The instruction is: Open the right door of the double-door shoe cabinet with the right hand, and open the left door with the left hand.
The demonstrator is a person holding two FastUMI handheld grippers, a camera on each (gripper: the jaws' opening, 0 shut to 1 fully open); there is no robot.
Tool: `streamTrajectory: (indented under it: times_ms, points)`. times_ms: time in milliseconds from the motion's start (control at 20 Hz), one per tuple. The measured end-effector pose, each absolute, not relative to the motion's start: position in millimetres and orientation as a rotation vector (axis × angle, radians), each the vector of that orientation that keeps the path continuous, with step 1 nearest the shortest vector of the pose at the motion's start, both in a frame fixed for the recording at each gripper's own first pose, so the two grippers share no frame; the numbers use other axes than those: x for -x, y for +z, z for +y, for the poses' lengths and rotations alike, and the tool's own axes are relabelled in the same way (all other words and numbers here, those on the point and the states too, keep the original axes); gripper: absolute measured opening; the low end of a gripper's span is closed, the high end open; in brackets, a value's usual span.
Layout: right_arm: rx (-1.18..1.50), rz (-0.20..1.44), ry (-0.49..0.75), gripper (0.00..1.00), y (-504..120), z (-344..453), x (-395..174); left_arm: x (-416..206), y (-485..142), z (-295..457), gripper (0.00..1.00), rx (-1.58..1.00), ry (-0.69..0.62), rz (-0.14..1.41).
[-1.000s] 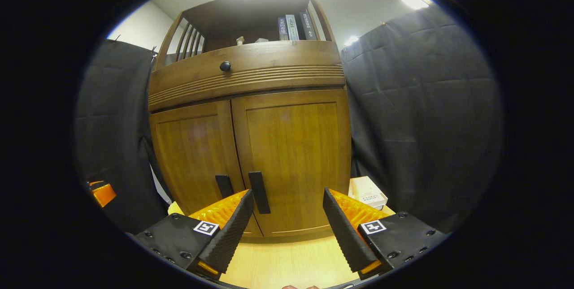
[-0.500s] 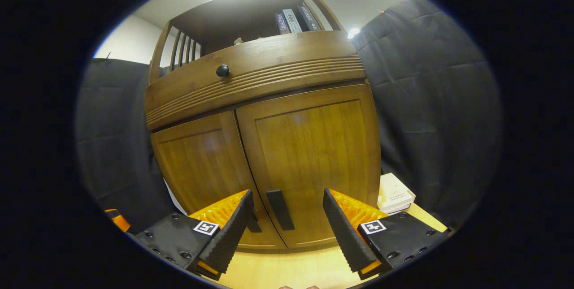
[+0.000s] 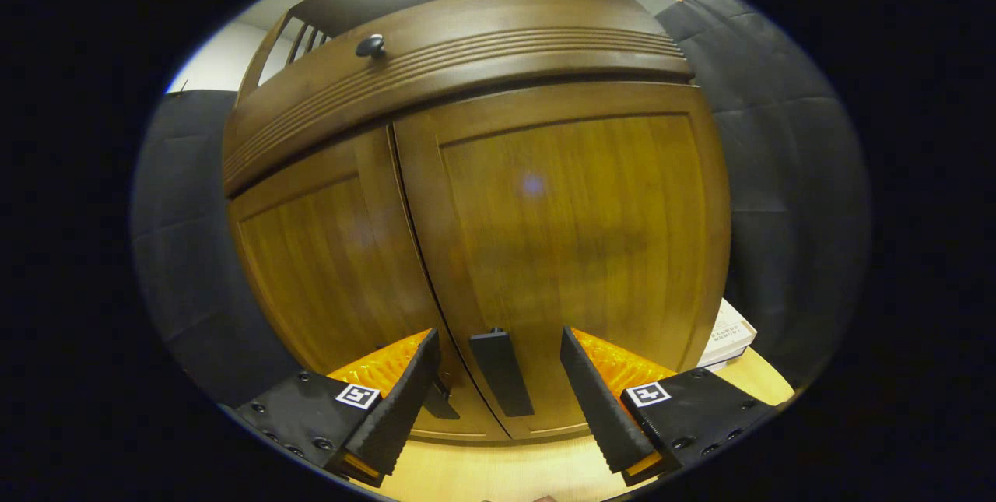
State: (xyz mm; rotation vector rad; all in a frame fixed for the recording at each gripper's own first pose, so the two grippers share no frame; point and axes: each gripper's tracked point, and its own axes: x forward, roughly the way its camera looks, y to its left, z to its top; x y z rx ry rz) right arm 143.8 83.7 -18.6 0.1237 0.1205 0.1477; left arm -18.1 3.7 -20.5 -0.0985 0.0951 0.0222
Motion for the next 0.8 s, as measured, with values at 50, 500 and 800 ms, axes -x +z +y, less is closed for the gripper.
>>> streamTrajectory:
  times_ms: [50,500,800]
  points:
    - [-0.105,0.133,0.14,0.99,-27,85,-150,19,-22,4,0.85,0.098,0.03,0.102]
    - [-0.017,0.212,0.106,0.88,-55,98,-171,21,-28,2,0.86,0.087,0.056,0.145]
    - [0.016,0.227,0.088,0.35,-57,99,-167,22,-25,1,0.87,0.079,0.031,0.133]
